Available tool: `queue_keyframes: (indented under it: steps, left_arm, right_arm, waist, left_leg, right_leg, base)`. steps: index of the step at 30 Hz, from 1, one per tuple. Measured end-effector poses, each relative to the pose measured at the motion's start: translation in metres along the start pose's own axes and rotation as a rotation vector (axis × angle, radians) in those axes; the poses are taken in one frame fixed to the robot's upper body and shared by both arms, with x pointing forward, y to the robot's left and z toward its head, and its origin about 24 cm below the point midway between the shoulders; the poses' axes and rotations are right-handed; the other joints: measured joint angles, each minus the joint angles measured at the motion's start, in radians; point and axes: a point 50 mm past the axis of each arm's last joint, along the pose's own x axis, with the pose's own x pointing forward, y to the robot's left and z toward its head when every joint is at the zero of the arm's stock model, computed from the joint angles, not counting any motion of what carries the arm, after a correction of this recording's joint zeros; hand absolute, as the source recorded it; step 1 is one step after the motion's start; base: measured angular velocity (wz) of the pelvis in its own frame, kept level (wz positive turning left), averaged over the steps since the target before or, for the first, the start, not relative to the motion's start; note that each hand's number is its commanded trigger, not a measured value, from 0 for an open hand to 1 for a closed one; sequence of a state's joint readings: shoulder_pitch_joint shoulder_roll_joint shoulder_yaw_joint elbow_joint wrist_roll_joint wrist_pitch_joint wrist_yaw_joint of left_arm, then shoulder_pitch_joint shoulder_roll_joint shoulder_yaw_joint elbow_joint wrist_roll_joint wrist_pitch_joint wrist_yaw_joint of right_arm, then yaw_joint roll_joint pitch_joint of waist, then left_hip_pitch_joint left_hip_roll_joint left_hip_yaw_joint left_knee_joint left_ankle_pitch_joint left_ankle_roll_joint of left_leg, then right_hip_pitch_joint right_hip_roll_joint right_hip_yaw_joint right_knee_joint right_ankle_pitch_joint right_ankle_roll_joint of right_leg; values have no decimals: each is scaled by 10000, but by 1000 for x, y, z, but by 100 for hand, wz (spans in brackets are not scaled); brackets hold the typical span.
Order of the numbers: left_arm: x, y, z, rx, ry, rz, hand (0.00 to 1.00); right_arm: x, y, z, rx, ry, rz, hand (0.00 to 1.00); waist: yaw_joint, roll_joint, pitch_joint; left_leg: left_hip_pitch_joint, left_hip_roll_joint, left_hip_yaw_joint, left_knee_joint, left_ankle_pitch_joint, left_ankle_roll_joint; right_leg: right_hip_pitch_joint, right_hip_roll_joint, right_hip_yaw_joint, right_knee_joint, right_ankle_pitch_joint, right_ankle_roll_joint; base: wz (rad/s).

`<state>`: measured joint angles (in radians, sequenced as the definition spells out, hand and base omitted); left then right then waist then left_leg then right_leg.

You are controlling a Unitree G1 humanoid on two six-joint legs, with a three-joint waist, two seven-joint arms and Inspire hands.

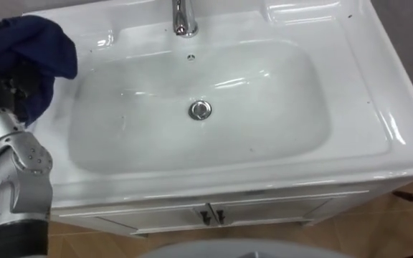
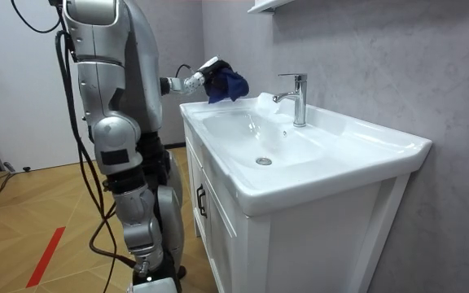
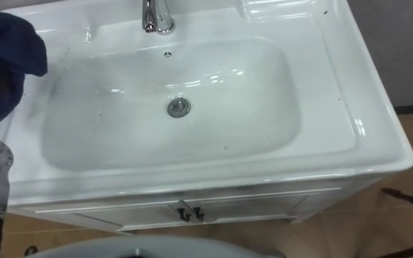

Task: Wipe basin

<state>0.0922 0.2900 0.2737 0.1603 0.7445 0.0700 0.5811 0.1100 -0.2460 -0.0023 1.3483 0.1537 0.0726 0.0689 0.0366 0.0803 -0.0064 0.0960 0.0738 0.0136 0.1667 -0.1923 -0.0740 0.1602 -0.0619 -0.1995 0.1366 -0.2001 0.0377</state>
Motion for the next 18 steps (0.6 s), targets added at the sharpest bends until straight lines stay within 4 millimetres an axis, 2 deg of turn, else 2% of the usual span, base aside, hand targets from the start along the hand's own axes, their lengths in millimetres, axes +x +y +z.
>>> queue_keyframes:
  steps: [12, 18]
  left_arm:
    - [-11, -1, -17, 572, 726, -339, 100]
    - [-20, -10, -31, 600, 1388, -956, 100]
  right_arm:
    - [0, -3, -2, 16, 236, -59, 0]
    - [-1, -5, -2, -5, 226, -126, 0]
  waist:
    - [213, 64, 14]
    - [187, 137, 53]
  left_leg:
    - [16, -27, 10, 28, 1, 2]
    - [16, -25, 4, 26, 1, 2]
  right_leg:
    - [-10, -20, 39, -15, -5, 7]
    - [36, -20, 21, -19, -6, 8]
  base:
    - [0]
    - [0]
